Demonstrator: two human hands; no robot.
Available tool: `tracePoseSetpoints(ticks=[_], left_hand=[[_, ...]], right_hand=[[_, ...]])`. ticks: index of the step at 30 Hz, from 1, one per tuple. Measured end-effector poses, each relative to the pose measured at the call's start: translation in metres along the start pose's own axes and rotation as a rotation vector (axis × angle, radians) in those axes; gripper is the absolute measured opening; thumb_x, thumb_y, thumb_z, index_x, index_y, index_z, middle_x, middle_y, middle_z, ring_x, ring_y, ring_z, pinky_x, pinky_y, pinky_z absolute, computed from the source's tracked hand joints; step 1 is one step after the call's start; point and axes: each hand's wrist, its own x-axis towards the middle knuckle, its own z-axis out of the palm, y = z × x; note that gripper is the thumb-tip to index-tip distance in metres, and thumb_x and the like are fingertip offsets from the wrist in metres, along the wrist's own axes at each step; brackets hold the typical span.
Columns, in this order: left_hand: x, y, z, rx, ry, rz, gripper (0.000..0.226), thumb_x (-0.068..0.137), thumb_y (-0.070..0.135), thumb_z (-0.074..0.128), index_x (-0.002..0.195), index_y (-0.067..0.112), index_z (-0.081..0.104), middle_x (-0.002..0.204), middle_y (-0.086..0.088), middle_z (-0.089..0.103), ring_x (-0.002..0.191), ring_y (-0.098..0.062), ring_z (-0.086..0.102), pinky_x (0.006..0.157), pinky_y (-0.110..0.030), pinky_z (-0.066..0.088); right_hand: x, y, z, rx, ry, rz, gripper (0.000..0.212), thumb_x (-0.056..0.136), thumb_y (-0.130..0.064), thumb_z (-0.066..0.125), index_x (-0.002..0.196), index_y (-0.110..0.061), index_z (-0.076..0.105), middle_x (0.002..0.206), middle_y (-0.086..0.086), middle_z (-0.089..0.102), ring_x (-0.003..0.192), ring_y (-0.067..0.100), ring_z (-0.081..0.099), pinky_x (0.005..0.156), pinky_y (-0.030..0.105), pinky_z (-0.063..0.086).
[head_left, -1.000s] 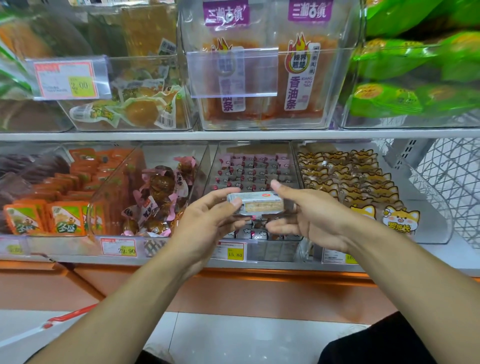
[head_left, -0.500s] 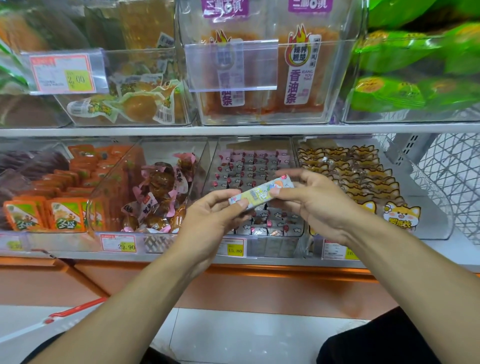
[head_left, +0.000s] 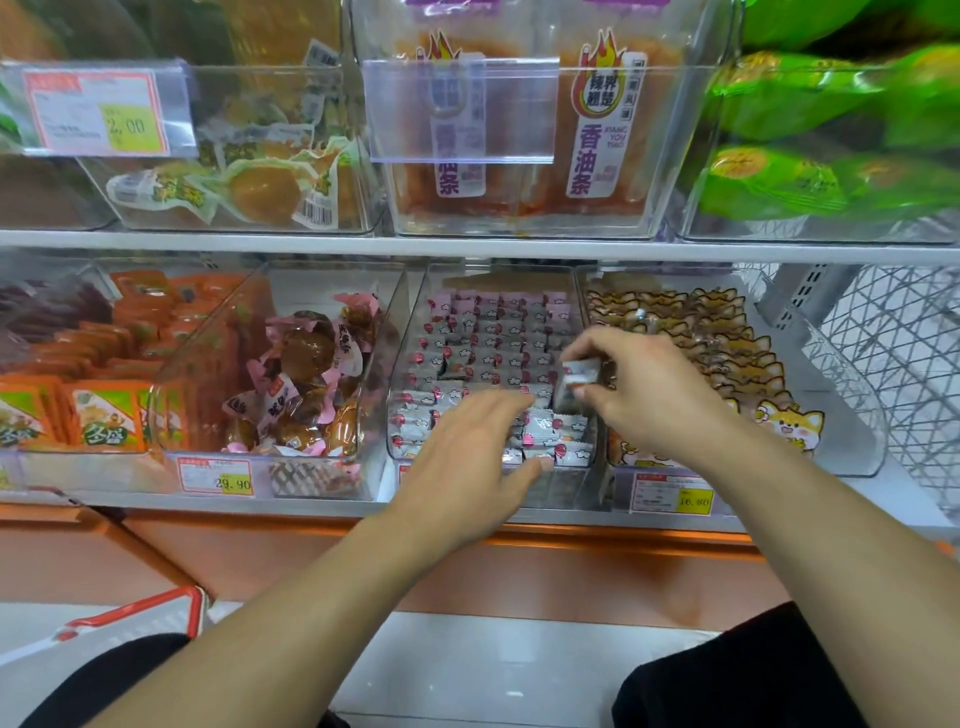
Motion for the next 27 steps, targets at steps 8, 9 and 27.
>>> tracePoseSetpoints(ticks=[8,9,27], left_hand=[[0.017,0.002,0.014,0.228,-0.100,0.010,0.085,0.088,0.066,0.057,0.155,0.021,0.030,0.160,0.001,0.033,0.149,-0.020,0.022,0.125,-0.041,0.009],[0.019,0.002,0.015,0.236,-0.110,0.011,0.086,0.087,0.066,0.057,0.156,0.022,0.029,0.161,0.000,0.031,0.150,-0.021,0.019,0.125,-0.042,0.007],[0.023,0.001,0.019,0.264,-0.219,0.041,0.094,0.085,0.065,0.061,0.158,0.023,0.021,0.160,0.003,0.031,0.151,-0.022,0.014,0.125,-0.048,0.005]], right_hand=[[0.009,-0.013,0.016,-0.484,-0.047,-0.084,0.031,0.084,-0.022,0.072,0.112,-0.029,0.060,0.108,0.005,0.067,0.112,0.028,0.055,0.098,0.037,0.036],[0.011,-0.013,0.018,-0.544,-0.057,-0.095,0.028,0.085,-0.025,0.071,0.111,-0.029,0.063,0.109,0.005,0.068,0.115,0.027,0.055,0.104,0.038,0.033],[0.043,-0.008,0.033,-0.754,-0.149,0.130,0.010,0.095,-0.019,0.054,0.098,-0.028,0.057,0.092,-0.007,0.057,0.111,0.021,0.060,0.102,0.039,0.042]])
